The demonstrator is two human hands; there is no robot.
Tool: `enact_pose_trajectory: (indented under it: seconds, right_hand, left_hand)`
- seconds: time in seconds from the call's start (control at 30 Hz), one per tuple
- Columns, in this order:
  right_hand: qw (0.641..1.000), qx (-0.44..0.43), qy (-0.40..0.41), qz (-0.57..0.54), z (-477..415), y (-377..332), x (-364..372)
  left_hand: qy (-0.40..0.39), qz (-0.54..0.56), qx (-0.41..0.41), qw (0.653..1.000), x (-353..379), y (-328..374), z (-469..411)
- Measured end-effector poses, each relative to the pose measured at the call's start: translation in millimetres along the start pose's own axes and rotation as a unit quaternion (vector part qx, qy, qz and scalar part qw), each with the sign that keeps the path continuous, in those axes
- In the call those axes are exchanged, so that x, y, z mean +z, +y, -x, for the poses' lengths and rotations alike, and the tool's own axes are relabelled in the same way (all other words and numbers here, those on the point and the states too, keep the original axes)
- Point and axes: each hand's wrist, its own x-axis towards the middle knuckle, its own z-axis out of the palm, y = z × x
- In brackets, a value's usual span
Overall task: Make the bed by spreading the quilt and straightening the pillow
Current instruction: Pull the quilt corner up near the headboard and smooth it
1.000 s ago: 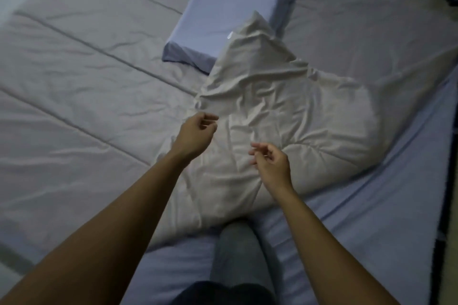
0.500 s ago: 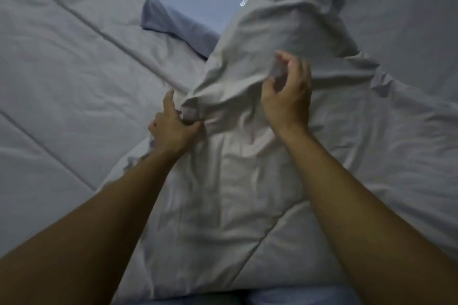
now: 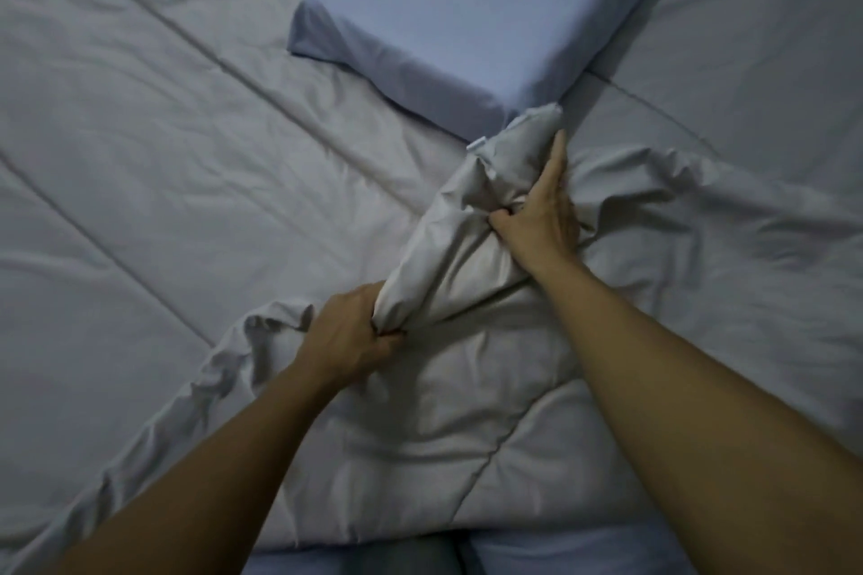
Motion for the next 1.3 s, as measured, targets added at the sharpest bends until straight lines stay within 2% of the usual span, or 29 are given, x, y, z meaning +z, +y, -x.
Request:
enact_pose_trajectory:
  seconds: [0.13, 0.23, 0.33, 0.43, 0.53, 0.7, 0.8, 0.9, 1.0, 1.17, 1.3]
  right_hand:
    - [0.997, -0.018, -0.043, 0.066, 41.8, 11.4, -6.4]
    - [0.994, -0.046, -0.034, 0.094, 87.6, 9.7, -7.3]
    - [0.997, -0.048, 0.011, 0.062, 145.1, -1.6, -11.1]
    - [0.996, -0.084, 0.038, -0.006, 217.3, -16.8, -16.0]
    - [0.989, -0.12, 0.066, -0.056, 297.7, -24.8, -22.7]
    - [0.998, -0.022, 0.042, -0.044, 419.7, -6.0, -38.7]
    - [0.994, 0.063, 0.062, -0.065, 480.3, 14.5, -52.8]
    - [0.984, 0.1, 0.075, -0.127, 531.0, 34.9, -72.3]
    - [0.974, 0.132, 0.064, -0.175, 581.0, 62.9, -95.4]
    - [0.954, 0.191, 0.093, -0.21, 652.7, 109.3, -124.8]
    - [0.932, 0.234, 0.077, -0.265, 696.9, 147.0, -134.9]
  left_hand:
    - [-0.045, -0.021, 0.001, 0.999, -9.8, -1.8, 32.5]
    - [-0.059, -0.015, 0.027, 0.998, -21.1, 1.5, 68.4]
    - [-0.049, -0.033, 0.076, 0.995, -34.8, 4.3, 118.2]
    - [-0.015, -0.064, 0.123, 0.99, -43.7, 2.5, 180.3]
    - [0.007, -0.026, 0.169, 0.985, -43.1, -3.5, 241.9]
    - [-0.054, 0.019, 0.204, 0.977, -35.4, -4.4, 314.9]
    - [-0.121, -0.021, 0.233, 0.965, -22.6, 10.0, 351.3]
    - [-0.176, -0.071, 0.238, 0.953, 0.4, 24.6, 382.1]
    - [-0.214, -0.071, 0.247, 0.942, 31.3, 45.9, 420.6]
    - [-0.239, -0.039, 0.249, 0.938, 78.5, 71.7, 478.1]
    - [-0.223, -0.019, 0.24, 0.945, 111.0, 78.8, 513.9]
